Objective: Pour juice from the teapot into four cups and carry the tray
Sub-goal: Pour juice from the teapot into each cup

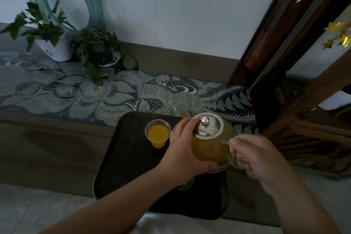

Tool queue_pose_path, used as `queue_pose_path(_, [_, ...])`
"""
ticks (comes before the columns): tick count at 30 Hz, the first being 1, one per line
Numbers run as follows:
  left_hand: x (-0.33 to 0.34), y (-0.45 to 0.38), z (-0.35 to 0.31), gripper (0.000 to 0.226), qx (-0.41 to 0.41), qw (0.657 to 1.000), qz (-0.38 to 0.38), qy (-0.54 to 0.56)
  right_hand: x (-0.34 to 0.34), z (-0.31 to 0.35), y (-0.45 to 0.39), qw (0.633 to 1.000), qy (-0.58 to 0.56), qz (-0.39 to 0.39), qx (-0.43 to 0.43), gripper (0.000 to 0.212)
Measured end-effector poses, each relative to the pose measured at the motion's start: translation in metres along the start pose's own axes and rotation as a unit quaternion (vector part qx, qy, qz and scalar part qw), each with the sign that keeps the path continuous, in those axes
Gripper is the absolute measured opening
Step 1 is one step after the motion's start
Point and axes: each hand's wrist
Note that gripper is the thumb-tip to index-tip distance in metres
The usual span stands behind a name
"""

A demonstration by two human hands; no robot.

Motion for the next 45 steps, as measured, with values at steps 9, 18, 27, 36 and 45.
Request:
queue_pose_path(9, [0.039,-0.007,0.006,0.112,-0.014,0.999,0.026,0.034,-0.017,-0.027,-0.004,0.999,-0.011,-0.022,0.047,0.033])
queue_pose_path(18, [0.064,-0.010,0.016,0.112,-0.038,0.997,0.023,0.067,-0.026,-0.038,-0.010,0.997,0.022,-0.008,0.079,0.030])
queue_pose_path(27, [0.073,-0.008,0.027,0.109,-0.062,0.993,0.022,0.094,-0.023,-0.038,-0.020,0.992,0.058,-0.003,0.108,0.027])
queue_pose_path(36, [0.076,-0.009,0.030,0.108,-0.067,0.990,0.020,0.122,-0.023,-0.037,-0.025,0.990,0.078,0.008,0.119,0.027])
queue_pose_path(45, [0.079,-0.006,0.029,0.111,-0.068,0.989,0.026,0.132,-0.024,-0.037,-0.022,0.989,0.083,0.007,0.125,0.027])
Point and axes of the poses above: each hand's wrist, its own y-axis away from the middle knuckle, its own x-axis out of the palm, z = x × y, and after that the axes turned 8 degrees about z, right-handed
